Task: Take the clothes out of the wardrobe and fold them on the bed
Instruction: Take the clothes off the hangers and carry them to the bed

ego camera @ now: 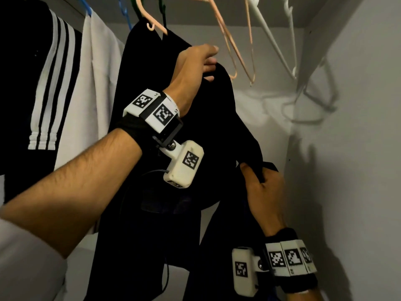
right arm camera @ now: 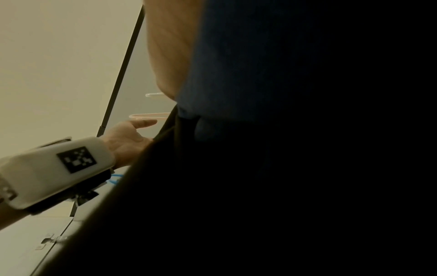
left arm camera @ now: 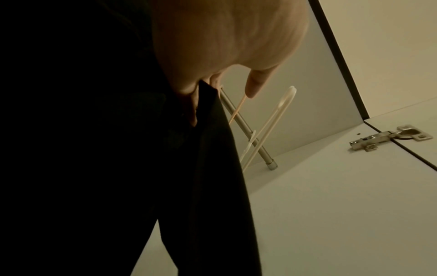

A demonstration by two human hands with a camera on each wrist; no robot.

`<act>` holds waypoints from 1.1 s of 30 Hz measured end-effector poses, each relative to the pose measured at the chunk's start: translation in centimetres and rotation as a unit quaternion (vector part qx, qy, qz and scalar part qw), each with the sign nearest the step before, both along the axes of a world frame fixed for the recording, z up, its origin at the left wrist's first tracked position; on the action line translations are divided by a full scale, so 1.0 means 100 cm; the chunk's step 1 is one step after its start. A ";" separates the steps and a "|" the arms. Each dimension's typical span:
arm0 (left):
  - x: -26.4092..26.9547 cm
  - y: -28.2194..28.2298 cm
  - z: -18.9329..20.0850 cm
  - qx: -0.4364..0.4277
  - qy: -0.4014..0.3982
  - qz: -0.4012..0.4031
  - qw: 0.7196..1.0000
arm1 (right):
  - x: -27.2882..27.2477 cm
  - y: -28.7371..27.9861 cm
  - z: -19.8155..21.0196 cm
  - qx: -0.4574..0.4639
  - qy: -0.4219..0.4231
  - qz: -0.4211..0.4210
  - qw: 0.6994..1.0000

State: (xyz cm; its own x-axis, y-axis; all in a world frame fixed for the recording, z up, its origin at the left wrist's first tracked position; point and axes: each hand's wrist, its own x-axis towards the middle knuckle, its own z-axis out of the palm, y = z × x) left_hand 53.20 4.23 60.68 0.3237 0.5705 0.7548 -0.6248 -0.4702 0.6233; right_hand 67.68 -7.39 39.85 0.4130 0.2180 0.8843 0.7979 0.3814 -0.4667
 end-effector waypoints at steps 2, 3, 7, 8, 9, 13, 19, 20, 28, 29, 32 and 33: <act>-0.004 -0.003 -0.013 0.010 -0.012 0.008 1.000 | -0.001 -0.001 -0.004 -0.001 0.005 0.001 1.000; -0.007 -0.006 -0.021 0.019 -0.018 0.013 1.000 | -0.003 -0.003 -0.006 -0.004 0.009 -0.001 1.000; -0.013 -0.017 -0.058 0.045 -0.022 0.062 0.997 | -0.012 -0.009 -0.013 -0.007 0.015 -0.017 1.000; -0.014 -0.020 -0.071 0.055 0.003 0.083 0.995 | -0.016 -0.012 -0.015 -0.004 0.017 -0.021 1.000; -0.015 -0.022 -0.084 0.080 0.032 0.098 0.991 | -0.020 -0.014 -0.016 -0.001 0.017 -0.026 1.000; -0.023 -0.026 -0.149 0.177 0.192 0.121 0.958 | -0.043 -0.030 -0.020 -0.001 0.026 -0.056 0.998; -0.053 -0.049 -0.264 0.101 0.268 -0.142 0.948 | -0.083 -0.072 -0.030 -0.022 0.032 -0.097 0.994; -0.062 -0.056 -0.284 0.064 0.275 -0.208 0.936 | -0.092 -0.081 -0.033 -0.025 0.037 -0.108 0.993; -0.128 -0.122 -0.448 0.072 0.433 -0.318 0.841 | -0.207 -0.172 -0.073 -0.015 0.094 -0.182 0.979; -0.128 -0.133 -0.464 0.097 0.424 -0.287 0.853 | -0.224 -0.182 -0.073 -0.018 0.094 -0.195 0.976; -0.136 -0.169 -0.489 0.092 0.389 -0.255 0.880 | -0.268 -0.213 -0.077 -0.003 0.098 -0.223 0.970; -0.136 -0.182 -0.495 0.085 0.385 -0.253 0.883 | -0.287 -0.229 -0.083 0.013 0.104 -0.225 0.969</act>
